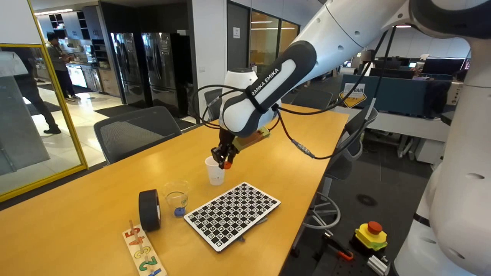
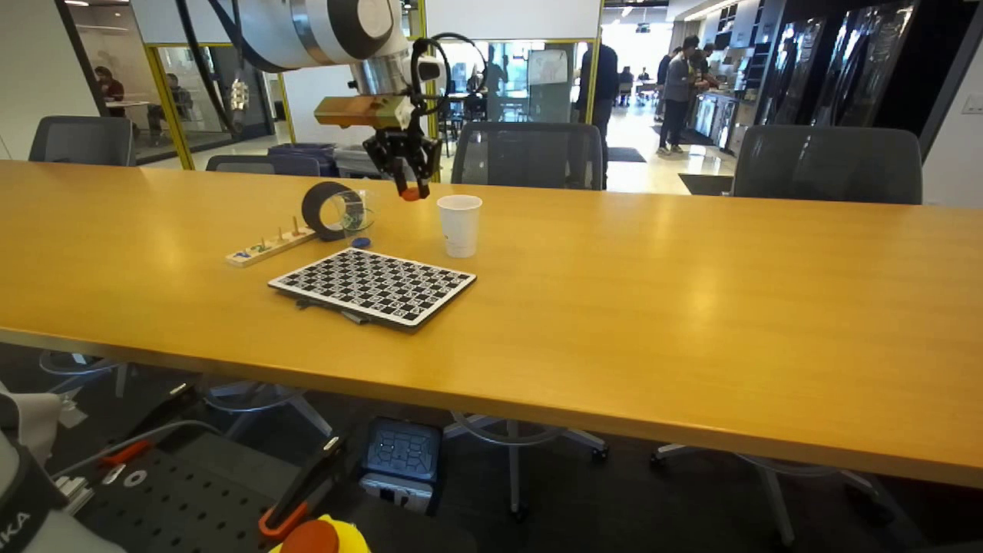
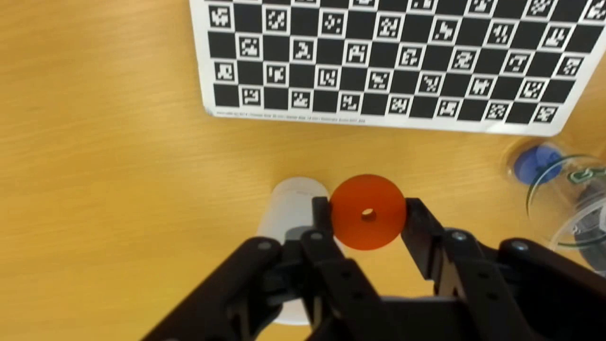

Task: Pick up the blue and orange objects and put them in the cups

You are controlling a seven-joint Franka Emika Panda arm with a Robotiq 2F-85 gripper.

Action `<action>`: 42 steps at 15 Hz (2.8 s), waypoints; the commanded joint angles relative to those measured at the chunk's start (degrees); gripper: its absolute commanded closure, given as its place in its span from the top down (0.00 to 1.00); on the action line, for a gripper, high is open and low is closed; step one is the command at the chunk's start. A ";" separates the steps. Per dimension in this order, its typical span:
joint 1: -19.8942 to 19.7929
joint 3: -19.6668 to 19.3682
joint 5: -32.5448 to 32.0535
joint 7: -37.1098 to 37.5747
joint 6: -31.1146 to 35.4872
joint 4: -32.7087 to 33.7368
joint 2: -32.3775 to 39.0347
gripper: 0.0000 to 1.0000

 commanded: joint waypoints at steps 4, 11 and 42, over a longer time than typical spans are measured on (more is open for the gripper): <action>-2.60 -0.22 2.36 -3.92 -2.00 13.68 10.21 0.22; -4.09 -0.02 4.00 -6.29 -4.06 22.20 17.38 0.22; 2.10 3.65 -0.46 -13.88 -38.24 -16.49 -43.42 1.00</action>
